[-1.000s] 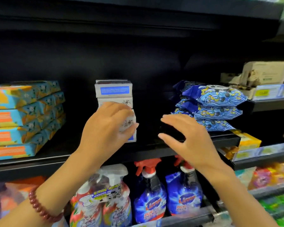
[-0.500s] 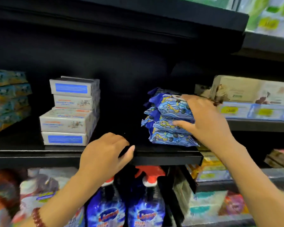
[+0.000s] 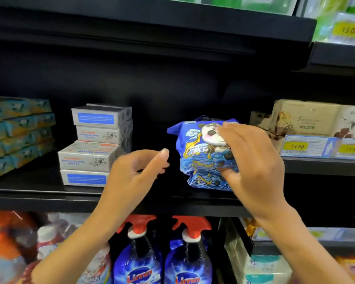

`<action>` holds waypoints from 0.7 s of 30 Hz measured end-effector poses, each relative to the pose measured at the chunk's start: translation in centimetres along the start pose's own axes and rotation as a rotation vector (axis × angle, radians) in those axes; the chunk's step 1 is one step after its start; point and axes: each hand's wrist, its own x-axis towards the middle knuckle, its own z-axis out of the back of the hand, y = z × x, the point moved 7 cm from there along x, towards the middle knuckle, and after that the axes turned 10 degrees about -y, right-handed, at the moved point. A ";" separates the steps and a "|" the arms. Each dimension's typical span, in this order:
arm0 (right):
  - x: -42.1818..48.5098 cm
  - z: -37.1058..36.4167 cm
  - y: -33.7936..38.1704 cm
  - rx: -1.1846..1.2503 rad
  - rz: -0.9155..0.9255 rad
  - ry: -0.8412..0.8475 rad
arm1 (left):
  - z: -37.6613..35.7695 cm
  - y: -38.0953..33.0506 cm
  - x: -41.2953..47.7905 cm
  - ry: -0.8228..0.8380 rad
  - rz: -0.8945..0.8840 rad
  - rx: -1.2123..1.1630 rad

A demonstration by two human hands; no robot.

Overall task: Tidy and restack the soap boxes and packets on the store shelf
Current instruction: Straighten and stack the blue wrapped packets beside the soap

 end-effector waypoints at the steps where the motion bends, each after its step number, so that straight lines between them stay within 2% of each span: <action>1: 0.1 0.1 1.1 0.016 0.023 -0.045 | -0.4 -0.5 0.4 0.043 0.073 -0.065; 4: 0.0 0.1 4.1 0.030 0.072 -0.126 | -1.2 -1.8 0.4 0.183 0.182 -0.084; 7: -0.6 -0.6 5.0 0.042 0.065 -0.068 | -0.8 -1.5 0.3 0.175 0.234 -0.189; 11: -0.8 -1.0 3.9 0.279 -0.065 0.151 | 1.4 -1.3 0.8 0.038 0.051 -0.148; 14: 0.3 -0.8 2.1 0.395 -0.303 0.209 | 2.3 -1.8 0.7 0.052 -0.073 -0.170; 16: 1.2 -1.3 1.8 0.486 -0.384 0.307 | 2.6 -2.3 0.7 0.088 -0.173 -0.173; 19: 2.1 -1.7 2.3 0.528 -0.323 0.413 | 3.0 -2.8 0.6 0.145 -0.302 -0.123; 21: 2.3 -1.5 2.7 0.471 -0.257 0.403 | 3.0 -2.8 0.6 0.175 -0.332 -0.088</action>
